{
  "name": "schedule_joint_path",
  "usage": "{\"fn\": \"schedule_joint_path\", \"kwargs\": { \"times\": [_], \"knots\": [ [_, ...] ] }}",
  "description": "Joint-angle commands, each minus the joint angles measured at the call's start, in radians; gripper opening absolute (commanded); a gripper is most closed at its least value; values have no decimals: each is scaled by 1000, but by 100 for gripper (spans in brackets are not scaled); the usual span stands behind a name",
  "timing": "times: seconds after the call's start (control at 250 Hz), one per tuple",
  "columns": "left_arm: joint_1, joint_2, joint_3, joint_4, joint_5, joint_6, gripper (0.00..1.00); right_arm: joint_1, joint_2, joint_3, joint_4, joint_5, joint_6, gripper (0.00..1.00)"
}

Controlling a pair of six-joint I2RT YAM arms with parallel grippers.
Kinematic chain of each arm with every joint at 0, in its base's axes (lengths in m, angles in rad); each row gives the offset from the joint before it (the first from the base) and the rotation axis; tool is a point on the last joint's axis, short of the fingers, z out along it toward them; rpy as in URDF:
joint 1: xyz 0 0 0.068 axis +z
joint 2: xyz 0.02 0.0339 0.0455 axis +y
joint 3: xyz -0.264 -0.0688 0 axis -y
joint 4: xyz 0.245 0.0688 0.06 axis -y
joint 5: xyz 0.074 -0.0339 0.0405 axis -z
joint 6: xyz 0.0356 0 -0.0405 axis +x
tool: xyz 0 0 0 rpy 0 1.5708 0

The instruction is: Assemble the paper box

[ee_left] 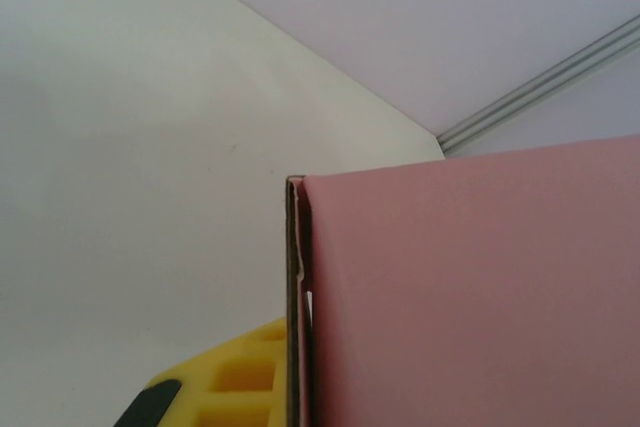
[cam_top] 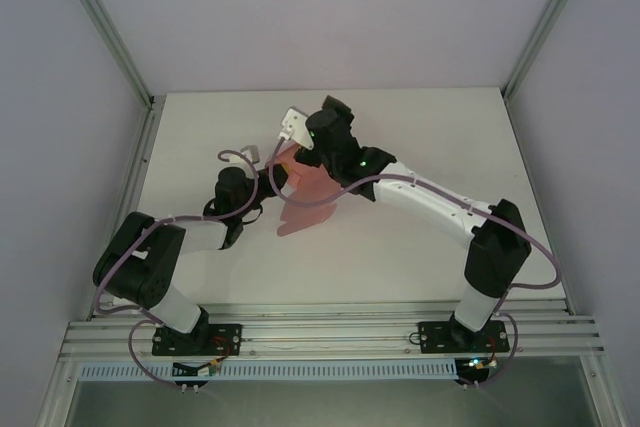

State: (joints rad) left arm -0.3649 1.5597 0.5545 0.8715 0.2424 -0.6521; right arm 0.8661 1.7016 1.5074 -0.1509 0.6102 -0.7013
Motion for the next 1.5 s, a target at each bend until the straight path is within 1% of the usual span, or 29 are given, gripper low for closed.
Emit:
{"fn": "schedule_joint_path", "kwargs": {
  "times": [0.0, 0.116, 0.236, 0.307, 0.403, 0.471, 0.543, 0.599, 0.627, 0.663, 0.731, 0.843, 0.899, 0.986, 1.022, 1.09, 1.202, 1.302, 1.362, 1.498],
  "knots": [
    [-10, -48, 3, 12, 21, 46, 0, 1, -99, -34, 32, 0, -10, 100],
    [1, -65, -14, 12, 24, 50, 0, -18, -219, -76, -38, -58, 48, 100],
    [6, -80, -19, 13, 41, 60, 0, -73, -352, -126, -116, -159, 173, 100],
    [6, -85, -24, 25, 40, 52, 0, -112, -439, -193, -108, -195, 271, 100],
    [8, -88, -29, 43, 31, 37, 0, -145, -558, -297, -89, -275, 380, 100],
    [11, -87, -33, 64, 16, 13, 0, -168, -635, -365, -60, -299, 500, 100],
    [17, -79, -47, 125, -2, -36, 0, -229, -690, -427, -56, -340, 713, 100],
    [23, -69, -52, 171, -3, -82, 0, -292, -714, -465, -90, -418, 881, 100],
    [26, -62, -52, 189, -3, -104, 0, -321, -722, -488, -95, -462, 942, 99],
    [27, -52, -51, 215, 3, -126, 0, -346, -733, -529, -76, -520, 1006, 100],
    [27, -18, -44, 290, 42, -165, 0, -375, -746, -609, 8, -662, 1087, 100],
    [27, 34, -16, 358, 116, -206, 0, -386, -725, -679, 181, -830, 1197, 100],
    [27, 52, -10, 380, 128, -213, 0, -387, -691, -665, 213, -893, 1229, 100],
    [27, 63, -7, 388, 133, -215, 0, -388, -636, -619, 219, -985, 1228, 100],
    [27, 63, -7, 385, 136, -213, 0, -388, -617, -604, 220, -1003, 1229, 100],
    [26, 60, -11, 391, 147, -208, 0, -388, -595, -584, 218, -995, 1222, 100],
    [27, 46, -20, 386, 154, -202, 0, -388, -576, -572, 214, -920, 1183, 100],
    [27, 37, -28, 381, 154, -197, 0, -390, -552, -548, 193, -919, 1151, 100],
    [26, 33, -25, 369, 148, -191, 0, -390, -538, -541, 202, -962, 1144, 100],
    [27, 39, -21, 370, 150, -193, 0, -388, -503, -527, 235, -1124, 1129, 100]
  ]
}}
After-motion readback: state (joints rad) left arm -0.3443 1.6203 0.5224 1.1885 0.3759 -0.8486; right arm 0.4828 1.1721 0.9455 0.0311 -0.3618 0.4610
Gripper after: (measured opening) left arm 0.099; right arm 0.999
